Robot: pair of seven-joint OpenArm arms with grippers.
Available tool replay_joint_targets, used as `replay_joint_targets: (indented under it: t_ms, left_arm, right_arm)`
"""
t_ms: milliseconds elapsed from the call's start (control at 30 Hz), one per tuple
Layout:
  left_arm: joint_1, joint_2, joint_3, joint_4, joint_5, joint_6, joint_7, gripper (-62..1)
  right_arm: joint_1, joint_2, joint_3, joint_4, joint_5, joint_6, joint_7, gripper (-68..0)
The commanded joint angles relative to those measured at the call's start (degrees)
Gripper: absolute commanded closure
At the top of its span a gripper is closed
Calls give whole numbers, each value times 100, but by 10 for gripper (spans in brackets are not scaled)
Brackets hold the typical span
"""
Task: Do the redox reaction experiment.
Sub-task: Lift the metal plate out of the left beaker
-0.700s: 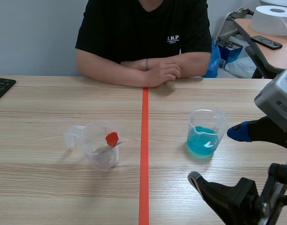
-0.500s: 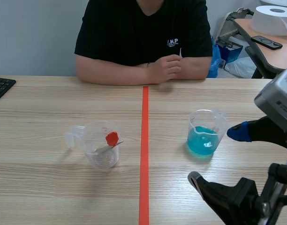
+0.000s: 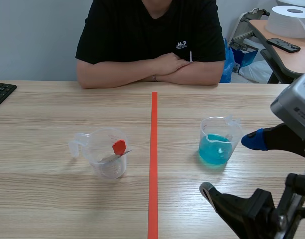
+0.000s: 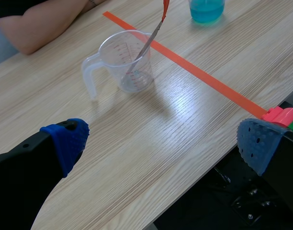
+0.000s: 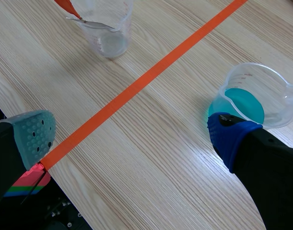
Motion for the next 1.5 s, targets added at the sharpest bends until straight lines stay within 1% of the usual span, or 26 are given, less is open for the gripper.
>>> replay_joint_targets:
  t_ms: [0,300,433,500,667,733,833,900,1000,1100,1200,1267,1367,1433,1467]
  left_arm:
    - [15,28,7,61,-44,7,-83,-623]
    - [15,28,7,61,-44,7,-83,-623]
    - [15,28,7,61,-44,7,-81,-623]
    - [15,28,7,61,-44,7,-81,-623]
    - [15,26,7,61,-44,9,-90,-623]
    - [15,26,4,61,-42,11,-83,-623]
    - [15,24,4,61,-42,11,-79,-623]
    - [15,-48,4,57,-42,11,-24,-623]
    - [9,-216,4,-90,-44,11,85,-623]
    - [-227,-341,4,-505,-42,15,203,-623]
    - [-540,-442,4,-1102,-39,15,264,-623]
    - [-739,-492,4,-1506,-42,15,264,-623]
    - [-988,-579,4,-2044,-39,20,262,-620]
    - [-1093,-632,4,-2339,42,28,262,-440]
    - [-1132,-647,4,-2461,157,28,260,-350]
  right_arm:
    - [81,87,15,28,22,2,98,-679]
    - [79,90,13,28,20,2,101,-679]
    - [79,168,4,24,17,4,304,-679]
    - [79,319,4,24,20,4,474,-679]
    - [81,883,4,20,15,2,1023,-679]
    - [83,1097,4,15,-4,2,1169,-679]
    - [179,1351,-7,-92,-4,35,1443,-679]
    - [348,1445,-59,-249,-4,101,1659,-679]
    - [758,1471,-216,-603,-4,354,1987,-679]
    - [1257,1469,-531,-1003,-127,592,2332,-679]
    - [1829,1467,-997,-1390,-289,872,2555,-679]
    - [2218,1434,-1340,-1639,-431,935,2691,-679]
    - [2782,1340,-1853,-1982,-713,951,2883,-679]
    - [3156,1235,-2203,-2177,-868,953,2968,-679]
    - [3340,1163,-2378,-2269,-927,953,2981,-679]
